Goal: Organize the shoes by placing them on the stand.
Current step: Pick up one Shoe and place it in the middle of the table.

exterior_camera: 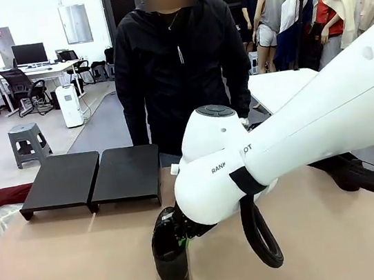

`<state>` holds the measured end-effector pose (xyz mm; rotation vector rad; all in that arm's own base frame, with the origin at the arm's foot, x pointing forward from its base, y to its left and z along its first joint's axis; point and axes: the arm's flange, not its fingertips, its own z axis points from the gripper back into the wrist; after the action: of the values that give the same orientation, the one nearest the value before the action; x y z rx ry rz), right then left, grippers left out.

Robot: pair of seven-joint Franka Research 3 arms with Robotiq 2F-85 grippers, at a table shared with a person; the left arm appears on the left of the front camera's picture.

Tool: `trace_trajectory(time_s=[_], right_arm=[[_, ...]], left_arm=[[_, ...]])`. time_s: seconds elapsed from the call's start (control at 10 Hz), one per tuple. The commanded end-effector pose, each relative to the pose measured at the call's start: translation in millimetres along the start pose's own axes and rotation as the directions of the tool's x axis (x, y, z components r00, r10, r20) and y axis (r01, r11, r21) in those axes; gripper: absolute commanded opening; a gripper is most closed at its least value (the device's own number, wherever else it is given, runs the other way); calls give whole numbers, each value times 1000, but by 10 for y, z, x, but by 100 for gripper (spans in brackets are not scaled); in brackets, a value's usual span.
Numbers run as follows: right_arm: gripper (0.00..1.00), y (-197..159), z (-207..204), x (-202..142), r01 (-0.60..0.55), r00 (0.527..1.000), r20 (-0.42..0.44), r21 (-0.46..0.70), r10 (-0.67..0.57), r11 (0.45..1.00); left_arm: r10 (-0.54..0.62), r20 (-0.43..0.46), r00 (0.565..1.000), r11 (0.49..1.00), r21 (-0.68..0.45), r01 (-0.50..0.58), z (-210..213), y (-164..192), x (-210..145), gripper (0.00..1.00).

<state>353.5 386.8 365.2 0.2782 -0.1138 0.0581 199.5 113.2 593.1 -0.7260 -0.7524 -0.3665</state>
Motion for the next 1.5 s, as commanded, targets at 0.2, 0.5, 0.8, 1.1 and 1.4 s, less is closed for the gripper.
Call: trace_trajectory(time_s=[0.2, 0.5, 0.8, 1.1, 1.4], right_arm=[[100, 104, 24, 81, 54, 998, 8, 52, -55, 997], [100, 46, 144, 102, 69, 998, 4, 77, -70, 995], [100, -49, 359, 150, 33, 999, 37, 46, -35, 998], [100, -205, 557, 169, -101, 992, 71, -20, 102, 995], [100, 103, 561, -59, -148, 989, 21, 43, 147, 988]], left_arm=[[-16, 9, 1000, 1000, -19, 16, 4, 4, -8, 100], [-16, 9, 1000, 1000, -19, 16, 4, 4, -8, 100], [-16, 9, 1000, 1000, -19, 16, 4, 4, -8, 100], [-16, 9, 1000, 1000, -19, 16, 4, 4, -8, 100], [-16, 9, 1000, 1000, -19, 16, 4, 4, -8, 100]])
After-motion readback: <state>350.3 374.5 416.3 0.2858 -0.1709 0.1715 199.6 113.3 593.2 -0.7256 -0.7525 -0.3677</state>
